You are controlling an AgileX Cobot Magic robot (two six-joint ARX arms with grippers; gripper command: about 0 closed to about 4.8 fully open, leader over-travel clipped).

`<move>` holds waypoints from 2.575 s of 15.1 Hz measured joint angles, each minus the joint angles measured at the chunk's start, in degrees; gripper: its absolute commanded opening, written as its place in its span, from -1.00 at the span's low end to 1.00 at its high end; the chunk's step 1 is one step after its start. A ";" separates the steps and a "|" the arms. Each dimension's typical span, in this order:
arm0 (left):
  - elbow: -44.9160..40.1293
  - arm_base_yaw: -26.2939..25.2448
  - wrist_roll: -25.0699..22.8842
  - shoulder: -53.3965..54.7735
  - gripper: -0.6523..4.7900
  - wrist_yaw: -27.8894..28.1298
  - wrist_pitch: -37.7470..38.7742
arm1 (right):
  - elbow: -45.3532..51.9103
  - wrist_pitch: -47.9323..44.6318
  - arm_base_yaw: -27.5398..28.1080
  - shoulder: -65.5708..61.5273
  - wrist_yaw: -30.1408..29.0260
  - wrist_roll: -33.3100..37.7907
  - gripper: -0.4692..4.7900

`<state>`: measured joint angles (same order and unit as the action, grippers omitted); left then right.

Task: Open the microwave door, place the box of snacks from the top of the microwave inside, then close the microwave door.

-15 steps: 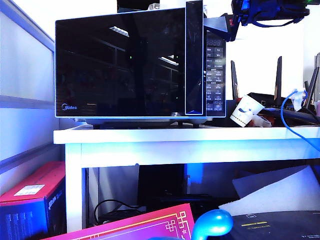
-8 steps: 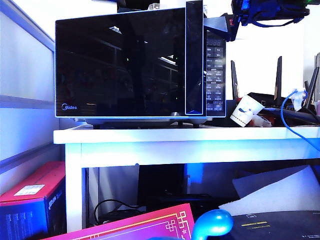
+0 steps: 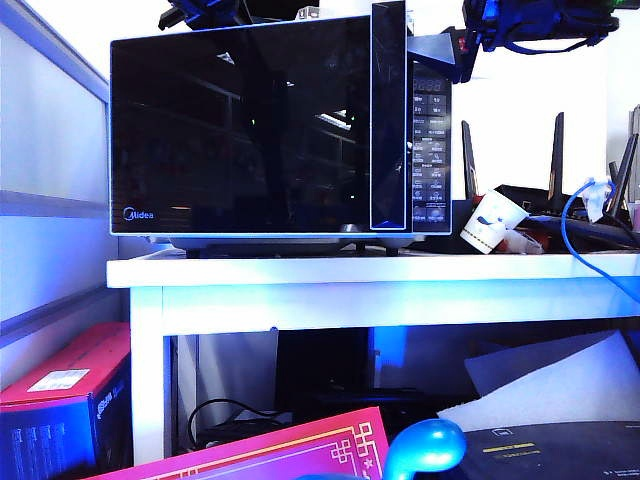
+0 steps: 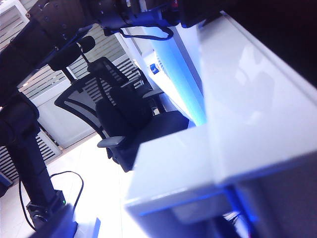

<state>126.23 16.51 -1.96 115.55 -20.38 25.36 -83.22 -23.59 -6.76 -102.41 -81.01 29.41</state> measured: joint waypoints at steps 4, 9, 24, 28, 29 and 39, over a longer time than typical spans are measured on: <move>0.37 0.04 -0.20 0.70 -0.78 -0.24 -0.52 | 0.00 0.02 0.79 0.22 -0.17 0.31 0.67; 0.37 0.09 -0.74 0.83 -0.78 -0.48 -0.39 | -0.74 -2.89 4.94 0.98 -1.64 0.98 0.66; 0.37 0.11 -1.22 0.98 -0.78 -0.52 -0.74 | -0.87 -6.49 3.82 -1.49 17.11 -8.04 0.57; 0.37 0.11 -1.03 0.98 -0.78 -0.79 -0.79 | -1.07 -6.54 3.45 -1.88 12.35 -6.34 0.56; 0.50 0.09 -0.20 0.98 -0.78 -1.53 -0.76 | -1.07 -6.51 3.37 -1.88 9.92 -4.98 0.56; 0.33 0.13 3.98 -4.52 -0.78 -2.25 0.15 | -0.76 -8.57 2.49 2.29 -0.22 7.65 0.52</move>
<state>126.56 16.64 2.02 111.02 -22.63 25.52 -83.99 -32.16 -4.27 -100.12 -81.23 37.06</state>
